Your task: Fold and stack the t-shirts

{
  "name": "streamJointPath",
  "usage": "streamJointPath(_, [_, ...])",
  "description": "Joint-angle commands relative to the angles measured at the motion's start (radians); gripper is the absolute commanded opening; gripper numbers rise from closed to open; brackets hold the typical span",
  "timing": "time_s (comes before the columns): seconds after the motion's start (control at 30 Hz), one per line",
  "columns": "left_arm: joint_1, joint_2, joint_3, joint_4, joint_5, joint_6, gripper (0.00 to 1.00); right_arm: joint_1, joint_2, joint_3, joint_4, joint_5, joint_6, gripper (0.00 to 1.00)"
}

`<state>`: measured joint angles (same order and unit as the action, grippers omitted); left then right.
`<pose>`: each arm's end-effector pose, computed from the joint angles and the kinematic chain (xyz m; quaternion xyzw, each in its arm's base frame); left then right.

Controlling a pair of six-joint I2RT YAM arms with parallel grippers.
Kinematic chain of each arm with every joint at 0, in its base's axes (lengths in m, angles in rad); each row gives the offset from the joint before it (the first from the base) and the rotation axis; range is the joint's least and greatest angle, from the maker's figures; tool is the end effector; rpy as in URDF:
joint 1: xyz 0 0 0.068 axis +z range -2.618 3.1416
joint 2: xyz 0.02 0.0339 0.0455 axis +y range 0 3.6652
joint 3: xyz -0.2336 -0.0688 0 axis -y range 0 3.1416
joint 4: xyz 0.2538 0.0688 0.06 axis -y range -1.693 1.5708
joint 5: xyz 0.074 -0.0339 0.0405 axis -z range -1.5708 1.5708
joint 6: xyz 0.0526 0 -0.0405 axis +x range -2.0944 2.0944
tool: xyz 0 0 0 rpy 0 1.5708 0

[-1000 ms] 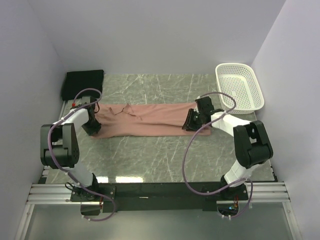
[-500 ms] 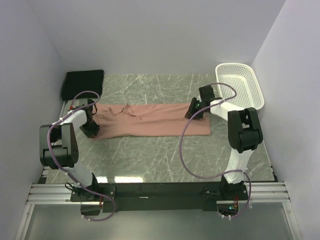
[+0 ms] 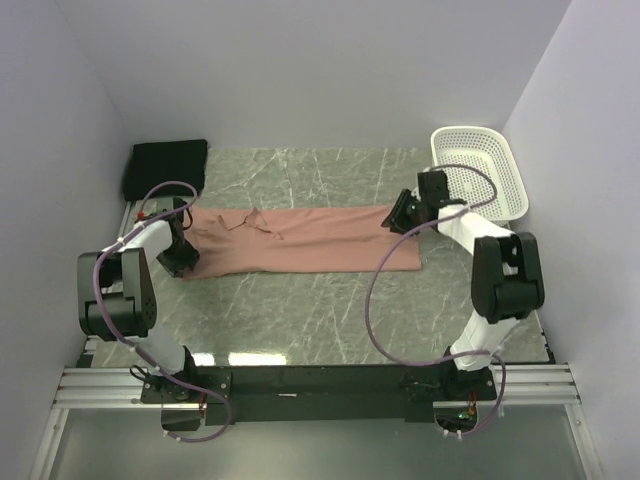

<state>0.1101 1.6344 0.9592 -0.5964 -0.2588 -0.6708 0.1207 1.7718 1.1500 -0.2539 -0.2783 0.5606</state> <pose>0.3039 0.0471 0.1155 -0.3910 0.8994 0.0817 0.1773 0.3831 0.0610 0.1477 0.1571 0.9190 0.2356 0.2743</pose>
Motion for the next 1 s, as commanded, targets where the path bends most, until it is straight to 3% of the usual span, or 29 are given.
streamJointPath(0.0, [0.008,-0.076,0.003,-0.025,-0.005,-0.019,0.47,-0.035,-0.142,-0.132,0.045,-0.044,0.010,0.40])
streamJointPath(0.1, [0.010,-0.142,0.004,-0.037,0.015,-0.048,0.55,-0.062,-0.214,-0.231,0.057,-0.062,0.008,0.42])
streamJointPath(0.23, [0.008,-0.214,-0.011,0.001,0.075,-0.084,0.60,-0.114,-0.244,-0.320,0.113,-0.122,0.034,0.42])
streamJointPath(0.43, [0.008,-0.144,-0.023,0.047,0.164,-0.118,0.47,-0.196,-0.195,-0.378,0.173,-0.179,0.073,0.42])
streamJointPath(0.67, [0.037,-0.009,-0.045,0.043,0.109,-0.098,0.31,-0.254,-0.143,-0.404,0.081,-0.112,0.081,0.40])
streamJointPath(0.97, [0.148,0.036,-0.066,0.007,0.110,-0.050,0.30,-0.323,-0.202,-0.427,-0.050,0.005,0.050,0.39])
